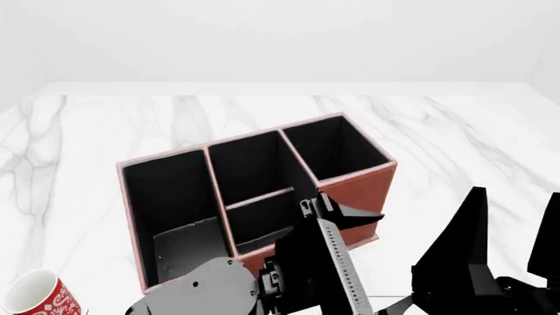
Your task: Pick up the book and place it in the back compartment of the caddy.
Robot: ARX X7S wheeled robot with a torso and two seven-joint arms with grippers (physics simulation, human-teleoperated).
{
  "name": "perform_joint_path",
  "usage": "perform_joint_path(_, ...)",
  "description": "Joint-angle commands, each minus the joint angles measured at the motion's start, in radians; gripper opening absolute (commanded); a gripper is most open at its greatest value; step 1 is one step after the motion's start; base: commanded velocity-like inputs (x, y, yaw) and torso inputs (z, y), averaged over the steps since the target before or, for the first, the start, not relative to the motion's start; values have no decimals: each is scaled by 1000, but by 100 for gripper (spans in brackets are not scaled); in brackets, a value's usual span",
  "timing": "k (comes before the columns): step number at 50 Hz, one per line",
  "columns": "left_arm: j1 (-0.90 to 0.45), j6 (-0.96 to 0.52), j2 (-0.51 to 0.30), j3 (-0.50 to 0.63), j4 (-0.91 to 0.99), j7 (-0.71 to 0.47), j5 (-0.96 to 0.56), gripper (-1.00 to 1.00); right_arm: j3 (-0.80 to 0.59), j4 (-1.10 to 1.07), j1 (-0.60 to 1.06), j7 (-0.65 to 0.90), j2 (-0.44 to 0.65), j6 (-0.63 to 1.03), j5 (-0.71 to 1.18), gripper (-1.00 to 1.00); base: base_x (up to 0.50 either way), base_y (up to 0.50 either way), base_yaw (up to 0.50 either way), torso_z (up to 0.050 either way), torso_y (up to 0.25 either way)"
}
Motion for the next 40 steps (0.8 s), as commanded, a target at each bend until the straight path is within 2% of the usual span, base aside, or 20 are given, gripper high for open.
perform_joint_path(1,15,18,47,-30,-65,19,-9,100,19,-2,1,-15,-13,2,-15,100,0,0,0,0,0)
perform_joint_path(15,34,-8,75,-10,-153,-13,-15,100,16,3,2,-11,-9,-3,-15,100,0,0,0,0,0)
perform_joint_path(40,59,14,77,44,-168,-26,-7,100,3,12,2,-4,-4,-7,-20,100,0,0,0,0,0)
